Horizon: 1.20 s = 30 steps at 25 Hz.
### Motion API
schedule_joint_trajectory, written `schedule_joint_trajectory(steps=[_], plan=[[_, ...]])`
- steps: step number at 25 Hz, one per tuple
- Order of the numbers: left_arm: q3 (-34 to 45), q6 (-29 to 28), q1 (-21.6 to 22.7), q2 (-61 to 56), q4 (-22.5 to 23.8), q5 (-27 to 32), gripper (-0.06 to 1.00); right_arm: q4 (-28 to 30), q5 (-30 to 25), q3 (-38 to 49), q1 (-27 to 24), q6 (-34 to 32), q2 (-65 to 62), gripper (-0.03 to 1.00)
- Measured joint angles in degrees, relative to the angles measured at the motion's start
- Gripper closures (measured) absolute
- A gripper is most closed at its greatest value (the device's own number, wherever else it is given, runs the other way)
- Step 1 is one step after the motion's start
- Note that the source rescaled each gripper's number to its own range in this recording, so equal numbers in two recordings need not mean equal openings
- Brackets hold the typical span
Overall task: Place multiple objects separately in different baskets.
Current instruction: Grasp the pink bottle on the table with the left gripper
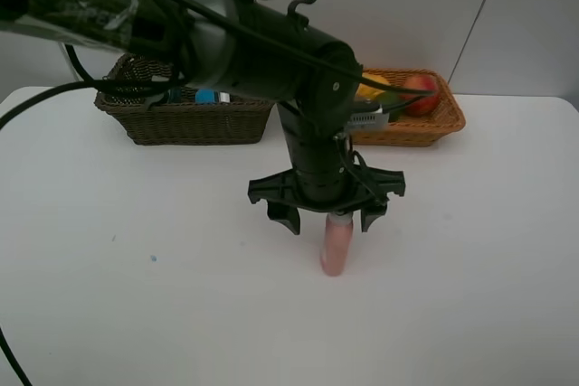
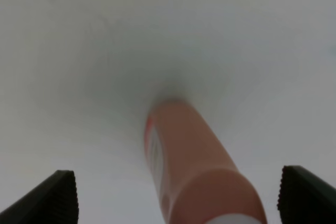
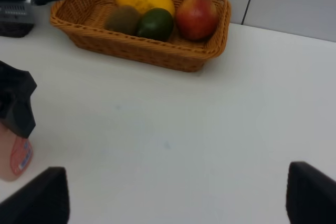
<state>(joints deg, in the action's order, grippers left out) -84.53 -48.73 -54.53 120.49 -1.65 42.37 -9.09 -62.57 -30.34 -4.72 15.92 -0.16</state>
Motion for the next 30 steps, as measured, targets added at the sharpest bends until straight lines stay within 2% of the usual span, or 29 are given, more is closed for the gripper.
schedule_joint_trajectory(steps=[30], plan=[[-0.17,0.67,-0.71,3.30,-0.09,0.11,-0.06,0.00,0.00,0.00,0.00,0.00,0.00,-0.03]])
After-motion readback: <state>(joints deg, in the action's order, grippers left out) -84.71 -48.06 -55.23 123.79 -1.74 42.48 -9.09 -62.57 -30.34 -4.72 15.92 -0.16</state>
